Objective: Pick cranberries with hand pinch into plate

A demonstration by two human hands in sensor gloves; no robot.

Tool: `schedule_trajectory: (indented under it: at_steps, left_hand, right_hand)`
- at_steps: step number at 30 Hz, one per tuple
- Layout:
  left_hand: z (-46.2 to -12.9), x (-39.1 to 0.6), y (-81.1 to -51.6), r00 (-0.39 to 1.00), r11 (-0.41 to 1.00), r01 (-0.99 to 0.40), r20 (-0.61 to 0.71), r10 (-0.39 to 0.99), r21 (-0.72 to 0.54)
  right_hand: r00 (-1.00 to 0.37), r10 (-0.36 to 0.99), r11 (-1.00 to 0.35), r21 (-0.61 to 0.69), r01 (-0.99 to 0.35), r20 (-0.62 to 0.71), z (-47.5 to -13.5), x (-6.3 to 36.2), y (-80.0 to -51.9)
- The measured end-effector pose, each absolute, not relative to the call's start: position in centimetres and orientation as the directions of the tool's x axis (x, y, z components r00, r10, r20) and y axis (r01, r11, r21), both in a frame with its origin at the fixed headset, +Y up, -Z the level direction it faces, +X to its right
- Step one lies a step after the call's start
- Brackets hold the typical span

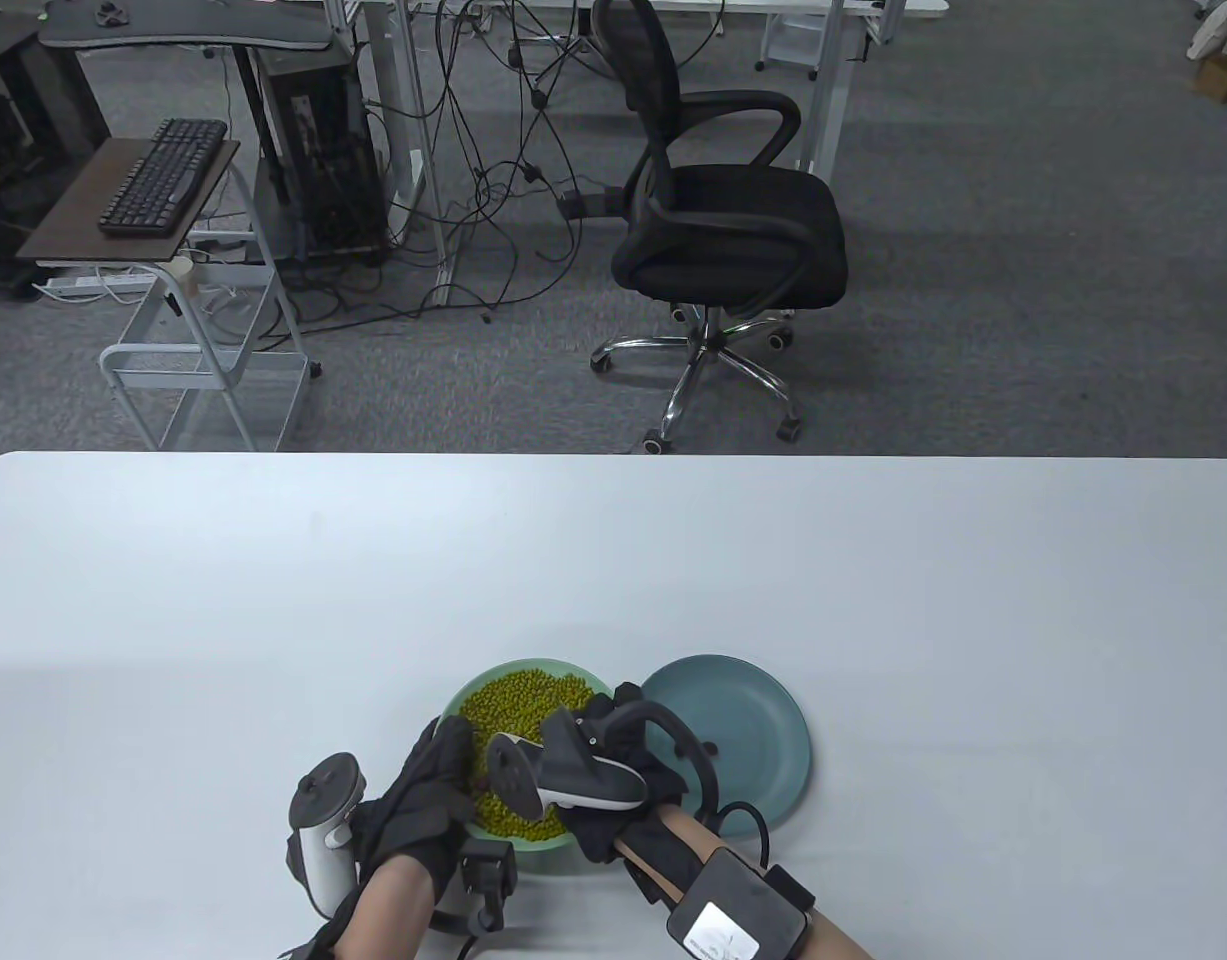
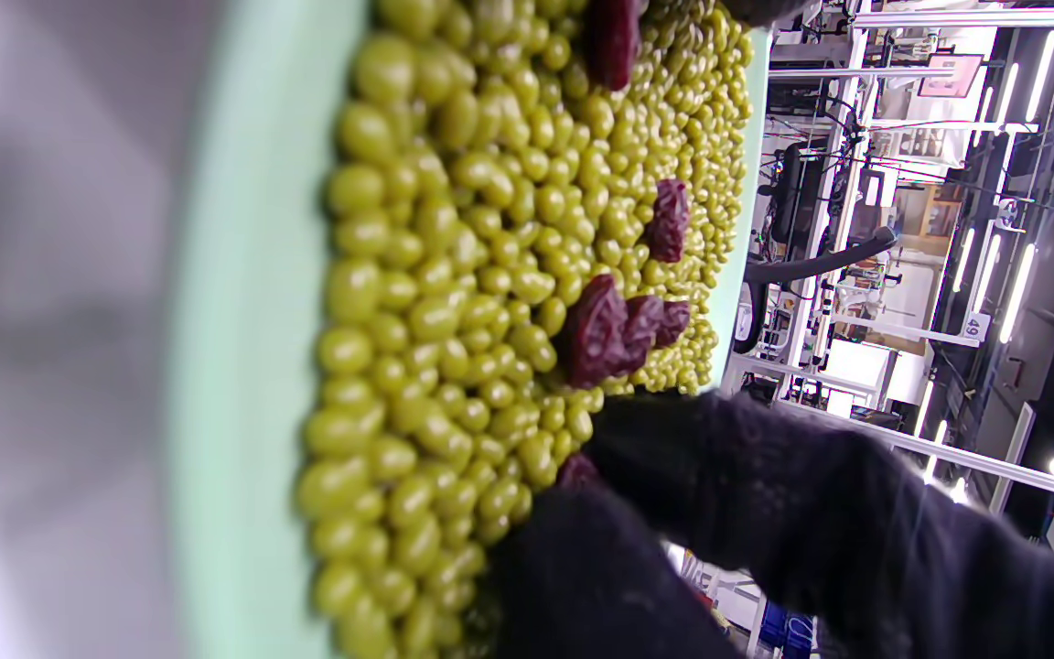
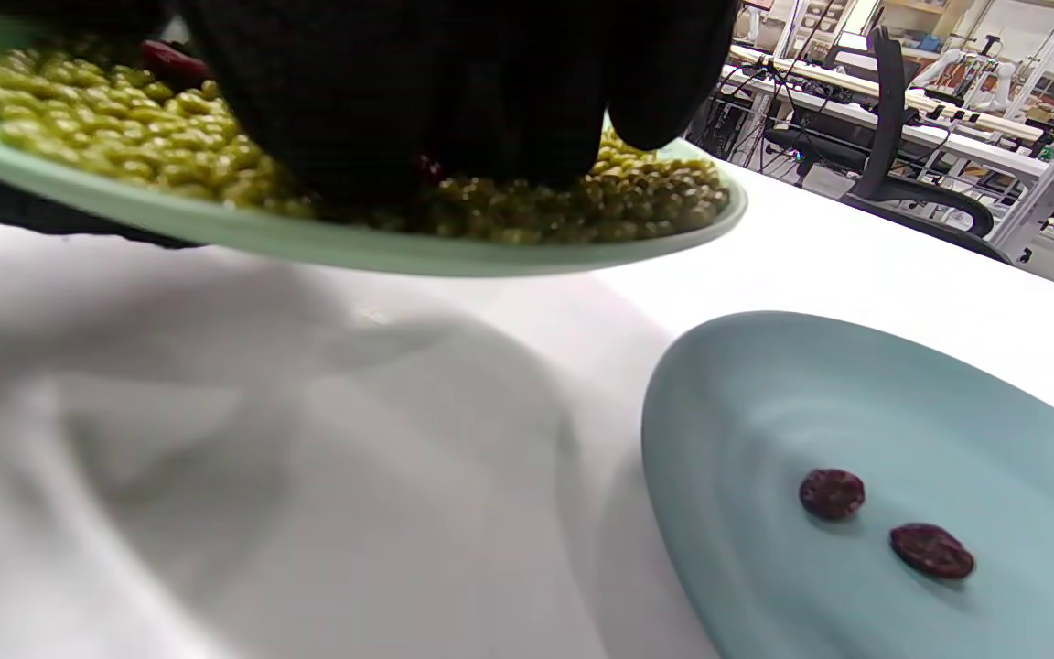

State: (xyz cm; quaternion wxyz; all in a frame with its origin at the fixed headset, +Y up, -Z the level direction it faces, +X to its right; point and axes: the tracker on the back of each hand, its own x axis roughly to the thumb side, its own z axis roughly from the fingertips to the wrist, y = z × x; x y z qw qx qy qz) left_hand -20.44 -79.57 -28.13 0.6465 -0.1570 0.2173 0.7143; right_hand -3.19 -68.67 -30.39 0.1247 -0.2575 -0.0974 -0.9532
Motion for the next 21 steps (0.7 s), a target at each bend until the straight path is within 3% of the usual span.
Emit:
schedule_trajectory:
  at_steps: [21]
  left_hand:
    - [-28.2,-20.4,-79.6,-0.115,-0.071,-0.992,-0.505,0.855,0.105]
  right_hand:
    - [-0.895,-0.053,-0.986,0.12,0.117,0.443,-30.5,-1.3,-66.8]
